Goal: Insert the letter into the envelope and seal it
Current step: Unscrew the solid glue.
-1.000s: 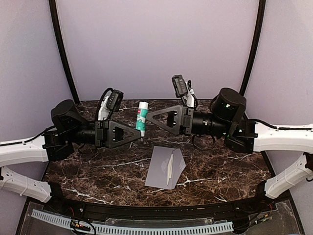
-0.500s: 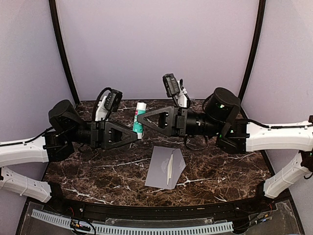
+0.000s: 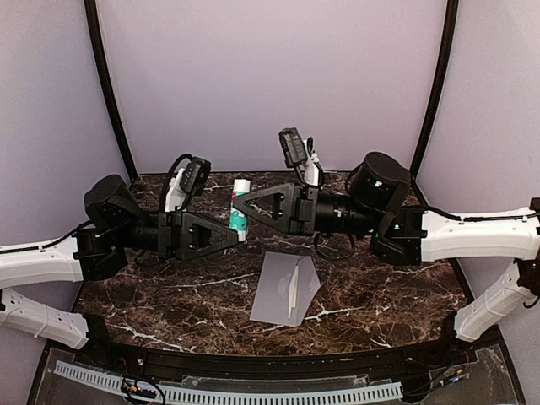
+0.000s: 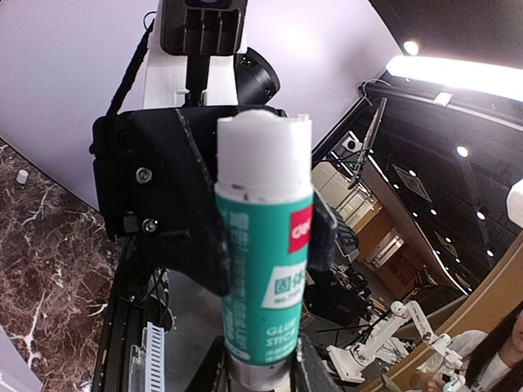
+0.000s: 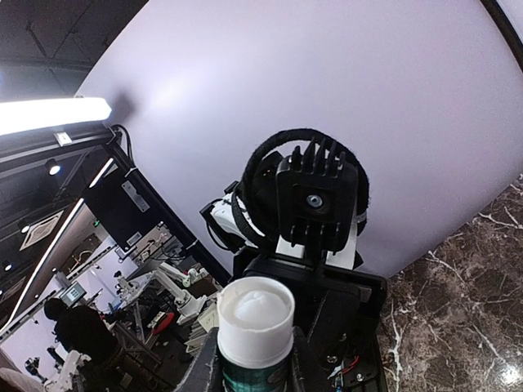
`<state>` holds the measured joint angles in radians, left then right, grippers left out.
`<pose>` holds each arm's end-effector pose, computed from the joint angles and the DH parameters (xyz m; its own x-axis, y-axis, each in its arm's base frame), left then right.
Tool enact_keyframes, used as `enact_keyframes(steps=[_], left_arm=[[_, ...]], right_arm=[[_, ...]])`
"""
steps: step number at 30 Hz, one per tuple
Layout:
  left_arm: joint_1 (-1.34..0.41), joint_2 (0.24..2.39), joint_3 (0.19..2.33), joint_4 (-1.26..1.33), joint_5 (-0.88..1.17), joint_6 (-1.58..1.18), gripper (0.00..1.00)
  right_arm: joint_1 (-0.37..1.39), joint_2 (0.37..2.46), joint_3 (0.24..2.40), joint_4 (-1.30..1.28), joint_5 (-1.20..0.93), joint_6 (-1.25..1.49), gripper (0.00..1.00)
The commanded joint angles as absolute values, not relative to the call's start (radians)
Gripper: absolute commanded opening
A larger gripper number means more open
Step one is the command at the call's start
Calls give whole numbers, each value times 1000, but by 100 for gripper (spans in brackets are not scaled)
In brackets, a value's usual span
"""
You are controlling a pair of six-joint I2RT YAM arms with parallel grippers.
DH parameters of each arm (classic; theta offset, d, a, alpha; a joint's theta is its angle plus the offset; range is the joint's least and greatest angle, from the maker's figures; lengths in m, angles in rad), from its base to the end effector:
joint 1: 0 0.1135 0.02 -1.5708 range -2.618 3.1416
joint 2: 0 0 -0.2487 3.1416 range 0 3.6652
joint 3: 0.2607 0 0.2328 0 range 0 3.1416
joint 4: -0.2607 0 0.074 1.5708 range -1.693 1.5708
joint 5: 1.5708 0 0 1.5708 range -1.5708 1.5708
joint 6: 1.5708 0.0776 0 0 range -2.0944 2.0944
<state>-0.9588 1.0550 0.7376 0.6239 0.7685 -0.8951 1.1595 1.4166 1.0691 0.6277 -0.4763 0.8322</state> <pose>0.1015 -0.2385 0.3558 -0.6478 -0.0535 -0.7599 0.7414 -0.2736 -0.6127 0.1078 0.3361 0.3786 -0.6581 0.1348 -0.7407 -0.7488 -0.2201 0.6252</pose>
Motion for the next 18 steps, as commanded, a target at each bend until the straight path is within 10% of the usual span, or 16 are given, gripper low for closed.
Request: enact_keyframes(steps=[1, 18], left_arm=[[-959, 1029, 729, 524, 650, -817, 0], [-958, 1010, 745, 207, 356, -735, 0]], right_arm=[[1174, 1413, 1106, 585, -426, 804, 3], [1226, 1481, 1262, 115, -32, 736, 0]])
